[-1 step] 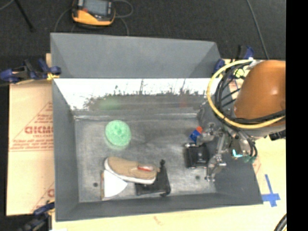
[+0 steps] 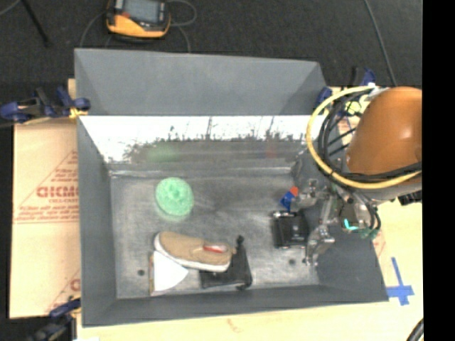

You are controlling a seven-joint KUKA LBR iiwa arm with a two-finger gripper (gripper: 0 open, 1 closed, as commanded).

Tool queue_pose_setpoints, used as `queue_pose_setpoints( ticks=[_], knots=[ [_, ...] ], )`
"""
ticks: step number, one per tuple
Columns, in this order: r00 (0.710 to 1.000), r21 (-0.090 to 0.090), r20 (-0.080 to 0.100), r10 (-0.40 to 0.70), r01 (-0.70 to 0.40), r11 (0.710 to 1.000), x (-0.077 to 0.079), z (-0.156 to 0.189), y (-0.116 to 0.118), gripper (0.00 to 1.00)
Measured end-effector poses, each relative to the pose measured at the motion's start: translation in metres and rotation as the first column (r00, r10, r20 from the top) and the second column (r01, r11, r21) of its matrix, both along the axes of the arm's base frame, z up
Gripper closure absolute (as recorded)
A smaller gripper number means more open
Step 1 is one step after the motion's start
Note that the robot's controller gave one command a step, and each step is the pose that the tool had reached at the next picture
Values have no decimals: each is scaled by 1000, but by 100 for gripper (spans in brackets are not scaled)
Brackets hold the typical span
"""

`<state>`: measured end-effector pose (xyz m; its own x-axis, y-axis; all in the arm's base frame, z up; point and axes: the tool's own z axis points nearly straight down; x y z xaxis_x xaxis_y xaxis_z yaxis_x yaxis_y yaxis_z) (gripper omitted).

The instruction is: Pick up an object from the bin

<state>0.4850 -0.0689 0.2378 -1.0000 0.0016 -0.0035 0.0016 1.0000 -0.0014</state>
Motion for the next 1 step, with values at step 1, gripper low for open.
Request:
queue_pose_setpoints(
  ticks=[1],
  knots=[
    [998, -1, 7, 59, -59, 998, 10, -41, 4, 0]
  ],
)
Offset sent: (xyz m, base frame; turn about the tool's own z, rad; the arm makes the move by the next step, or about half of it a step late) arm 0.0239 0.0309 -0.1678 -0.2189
